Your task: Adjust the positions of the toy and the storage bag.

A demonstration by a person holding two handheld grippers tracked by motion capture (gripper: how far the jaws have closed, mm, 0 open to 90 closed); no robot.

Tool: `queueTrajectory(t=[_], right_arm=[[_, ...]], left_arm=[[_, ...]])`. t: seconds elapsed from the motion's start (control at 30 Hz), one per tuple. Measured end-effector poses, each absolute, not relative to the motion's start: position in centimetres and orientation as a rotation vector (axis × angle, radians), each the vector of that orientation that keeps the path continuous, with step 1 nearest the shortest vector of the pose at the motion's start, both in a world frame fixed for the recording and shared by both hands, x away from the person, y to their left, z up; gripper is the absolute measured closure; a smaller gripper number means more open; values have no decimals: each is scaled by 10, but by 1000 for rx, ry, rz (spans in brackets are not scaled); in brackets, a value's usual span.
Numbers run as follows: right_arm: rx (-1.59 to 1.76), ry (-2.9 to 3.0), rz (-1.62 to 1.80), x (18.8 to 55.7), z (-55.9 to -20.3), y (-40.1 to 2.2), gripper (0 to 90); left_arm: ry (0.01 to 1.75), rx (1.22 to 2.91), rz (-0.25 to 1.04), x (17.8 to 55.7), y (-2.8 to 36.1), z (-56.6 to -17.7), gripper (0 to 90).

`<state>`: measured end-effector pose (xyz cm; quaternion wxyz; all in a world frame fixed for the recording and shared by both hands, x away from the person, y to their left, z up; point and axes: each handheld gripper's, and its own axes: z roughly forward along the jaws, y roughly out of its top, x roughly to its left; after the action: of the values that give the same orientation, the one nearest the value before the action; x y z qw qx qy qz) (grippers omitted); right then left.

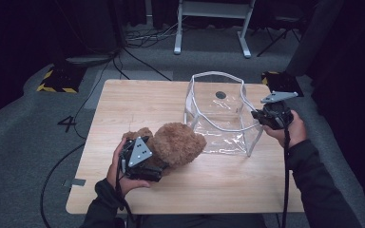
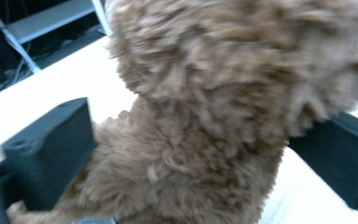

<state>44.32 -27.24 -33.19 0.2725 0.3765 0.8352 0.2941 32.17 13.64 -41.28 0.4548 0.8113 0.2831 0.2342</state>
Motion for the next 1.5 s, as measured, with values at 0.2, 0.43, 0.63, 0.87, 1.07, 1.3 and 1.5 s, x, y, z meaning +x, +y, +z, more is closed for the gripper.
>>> queueTrajectory(t=[0.2,0.43,0.63,0.87,1.07,1.3,1.5], right_arm=[[995,2253,786,442,-330,-266,860],[992,2255,789,442,-330,-264,860],[966,2280,789,440,-331,-259,853],[974,2286,809,439,-333,-266,850],[989,2280,834,436,-333,-276,852],[983,2286,882,424,-334,-288,855],[945,2309,935,409,-335,-296,857]], left_arm=[[639,2136,586,333,110,-419,3],[562,2256,609,345,83,-424,111],[481,2371,662,352,64,-426,348],[495,2292,655,349,82,-422,472],[568,2151,598,344,115,-419,496],[629,2064,601,341,141,-415,500],[722,1968,606,344,161,-414,500]])
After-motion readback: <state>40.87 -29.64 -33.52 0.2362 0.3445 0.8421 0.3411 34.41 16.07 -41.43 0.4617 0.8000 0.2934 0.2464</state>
